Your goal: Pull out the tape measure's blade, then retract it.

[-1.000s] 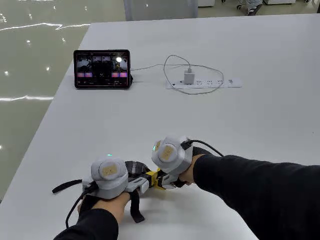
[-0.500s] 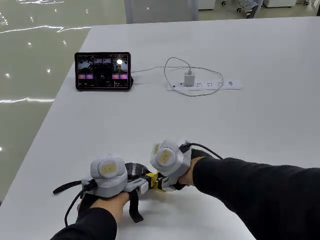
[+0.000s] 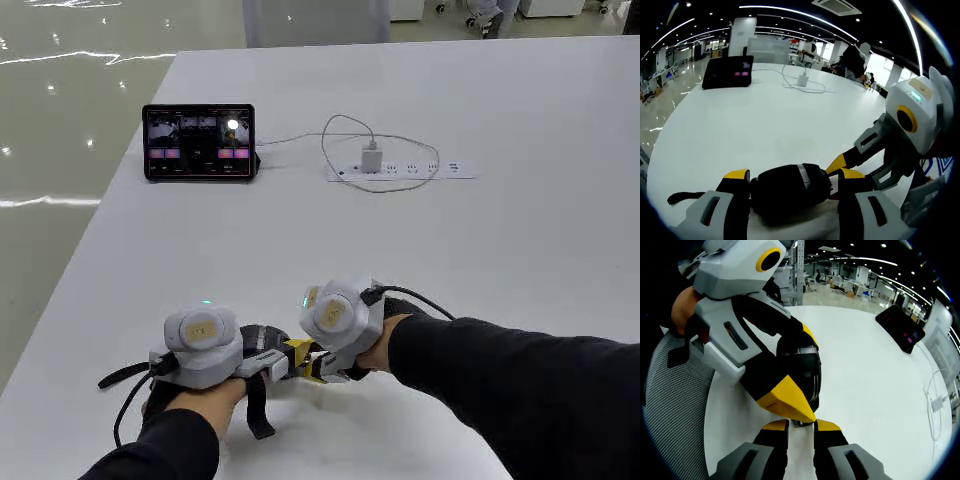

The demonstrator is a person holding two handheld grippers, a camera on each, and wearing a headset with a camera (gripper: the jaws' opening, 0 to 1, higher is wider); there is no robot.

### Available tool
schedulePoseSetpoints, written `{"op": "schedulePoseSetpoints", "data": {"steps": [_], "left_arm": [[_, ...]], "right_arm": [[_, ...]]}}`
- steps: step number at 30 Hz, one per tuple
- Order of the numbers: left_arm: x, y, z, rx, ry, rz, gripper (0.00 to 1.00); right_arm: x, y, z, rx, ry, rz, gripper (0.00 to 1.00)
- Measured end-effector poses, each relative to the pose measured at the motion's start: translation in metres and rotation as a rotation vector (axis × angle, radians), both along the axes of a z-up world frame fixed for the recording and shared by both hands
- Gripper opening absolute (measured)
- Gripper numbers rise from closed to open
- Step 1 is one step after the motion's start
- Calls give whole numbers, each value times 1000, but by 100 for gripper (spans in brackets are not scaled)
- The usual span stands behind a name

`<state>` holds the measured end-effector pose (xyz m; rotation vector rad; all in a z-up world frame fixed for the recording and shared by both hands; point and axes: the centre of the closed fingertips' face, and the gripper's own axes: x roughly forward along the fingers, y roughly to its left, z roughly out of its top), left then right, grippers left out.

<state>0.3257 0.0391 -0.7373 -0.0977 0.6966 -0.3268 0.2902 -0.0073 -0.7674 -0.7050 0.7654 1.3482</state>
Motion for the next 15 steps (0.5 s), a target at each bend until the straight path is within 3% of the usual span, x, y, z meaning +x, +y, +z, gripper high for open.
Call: {"op": "schedulePoseSetpoints", "data": {"steps": [6, 11, 15], "left_arm": [[1, -3, 6, -3, -16, -19, 71], [2, -6, 11, -2, -38, -52, 74], [-1, -8, 10, -1, -36, -86, 80]], "right_arm": [[-4, -8, 4, 9, 2, -7, 13], [-12, -16, 4, 13, 0, -6, 15], [-14, -26, 5, 22, 7, -37, 18]]}}
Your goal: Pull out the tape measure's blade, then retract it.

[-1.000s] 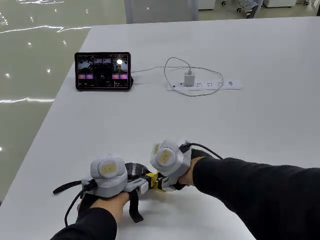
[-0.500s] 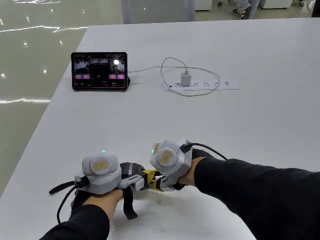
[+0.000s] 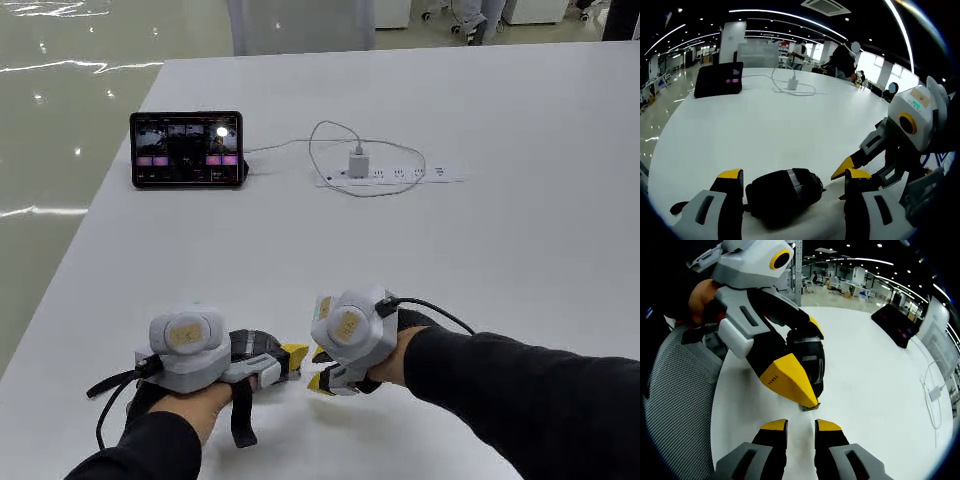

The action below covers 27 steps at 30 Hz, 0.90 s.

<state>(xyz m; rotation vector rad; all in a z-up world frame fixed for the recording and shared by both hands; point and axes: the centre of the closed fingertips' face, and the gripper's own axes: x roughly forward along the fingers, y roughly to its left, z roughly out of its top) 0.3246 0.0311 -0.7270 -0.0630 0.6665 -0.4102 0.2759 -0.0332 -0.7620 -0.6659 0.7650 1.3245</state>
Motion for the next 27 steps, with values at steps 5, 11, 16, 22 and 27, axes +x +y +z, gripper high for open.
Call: {"op": "schedulePoseSetpoints", "data": {"steps": [5, 11, 16, 22, 27], "left_arm": [[-6, 2, -2, 5, 1, -43, 89], [-9, 14, -6, 31, -2, -80, 99], [-13, 27, -11, 32, 18, -104, 99], [-24, 37, -16, 79, 29, -184, 99], [-29, 40, -8, 52, 5, -217, 99]], "right_arm": [[1, -15, 4, 19, 6, -54, 22], [5, -38, 10, 51, 19, -145, 26], [3, -61, 14, 68, 26, -207, 31], [0, -89, 18, 86, 20, -275, 37], [-3, -111, 20, 103, 12, -328, 41]]}}
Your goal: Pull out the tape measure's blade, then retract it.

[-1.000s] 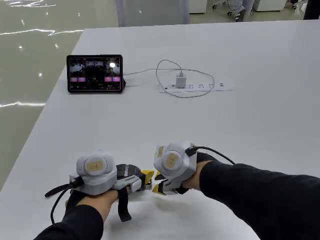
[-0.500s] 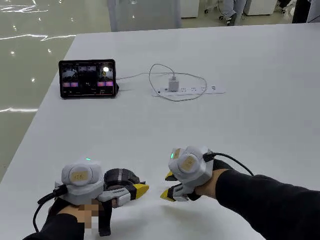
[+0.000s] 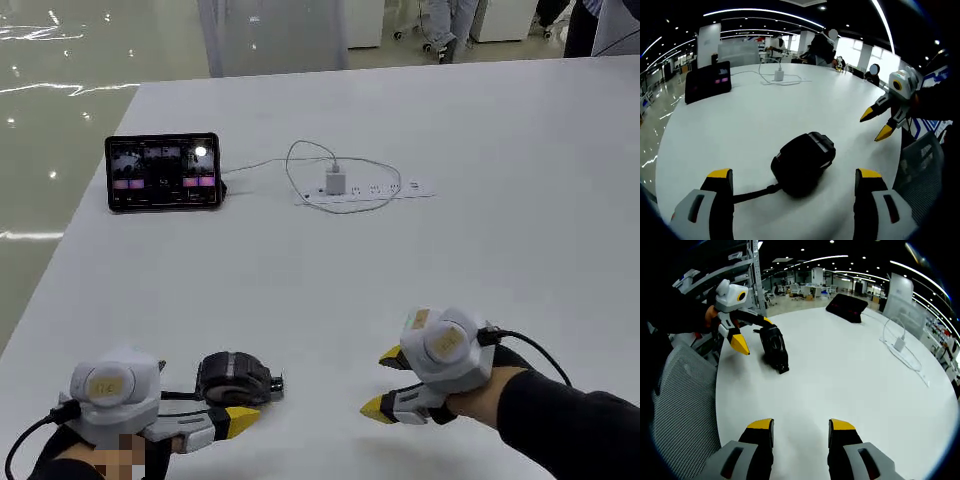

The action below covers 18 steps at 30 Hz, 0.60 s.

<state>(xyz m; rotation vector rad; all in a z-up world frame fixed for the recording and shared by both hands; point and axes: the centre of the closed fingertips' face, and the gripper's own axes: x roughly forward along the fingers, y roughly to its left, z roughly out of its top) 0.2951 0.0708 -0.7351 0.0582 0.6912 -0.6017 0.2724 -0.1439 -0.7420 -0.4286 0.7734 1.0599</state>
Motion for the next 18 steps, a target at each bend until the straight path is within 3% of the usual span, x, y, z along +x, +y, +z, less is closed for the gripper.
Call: {"op": "schedulePoseSetpoints", "data": {"steps": [2, 3, 7, 15, 18], "left_arm": [[-4, -2, 2, -25, 9, -19, 99], [-5, -2, 4, -24, 2, -24, 99], [-10, -1, 6, -8, -7, -62, 99], [-21, 6, 6, 51, 1, -125, 99], [-30, 10, 1, 112, 9, -177, 99]], "right_arm": [[-2, -7, -2, 4, 12, -23, 42], [-4, -10, -1, 30, 41, -64, 43], [-3, -18, 8, 57, 25, -90, 46], [-12, -37, 12, 60, -5, -98, 51], [-17, -46, 9, 38, -28, -75, 52]]}}
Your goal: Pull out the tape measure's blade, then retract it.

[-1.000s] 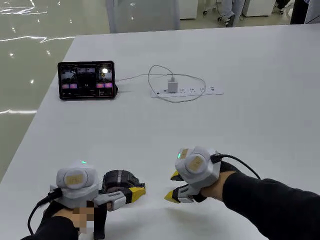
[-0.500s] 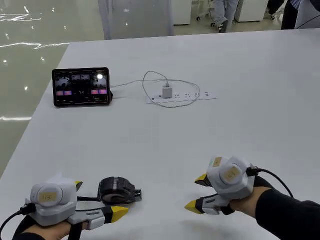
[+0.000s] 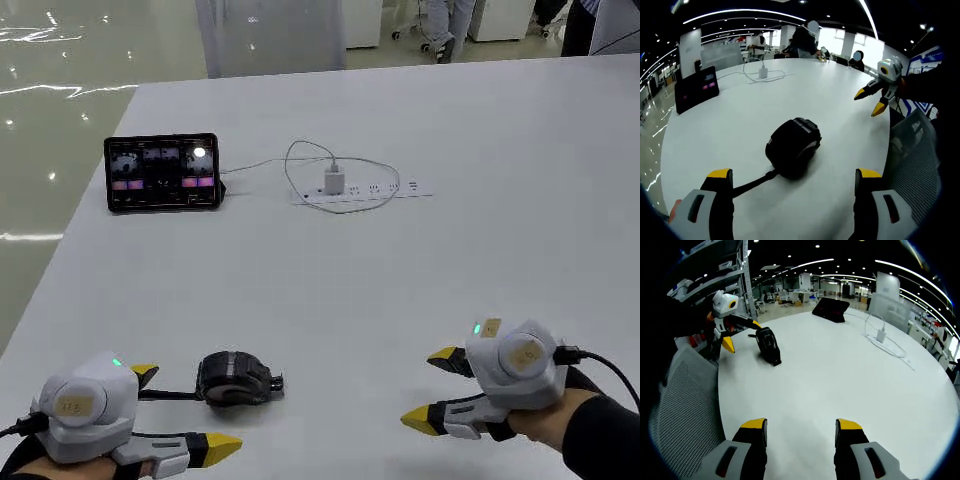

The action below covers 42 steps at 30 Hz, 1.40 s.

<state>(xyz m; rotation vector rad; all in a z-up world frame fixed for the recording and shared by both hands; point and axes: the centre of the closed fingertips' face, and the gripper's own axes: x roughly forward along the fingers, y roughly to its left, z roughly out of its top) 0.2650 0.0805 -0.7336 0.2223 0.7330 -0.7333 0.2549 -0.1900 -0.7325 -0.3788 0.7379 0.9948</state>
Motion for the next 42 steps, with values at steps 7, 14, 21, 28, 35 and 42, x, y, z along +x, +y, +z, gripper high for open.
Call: {"op": "schedulePoseSetpoints", "data": {"steps": [7, 14, 21, 28, 35, 42], "left_arm": [[-6, 3, 4, -59, -10, 66, 99], [-10, 9, 8, -41, -64, 107, 99], [-14, 13, 16, -35, -54, 88, 99], [-11, 32, 19, -23, -40, 79, 99], [-13, 41, 23, -3, -34, 58, 99], [-22, 46, 16, 23, -7, 24, 99]], "right_arm": [[-9, -20, -3, 29, 8, -82, 56], [-16, -35, 1, 43, 0, -117, 57], [-22, -59, 3, 33, -8, -143, 62], [-29, -90, 5, 26, 6, -175, 68], [-35, -117, 10, -22, -10, -154, 76], [-41, -138, 12, -41, 5, -164, 86]]}}
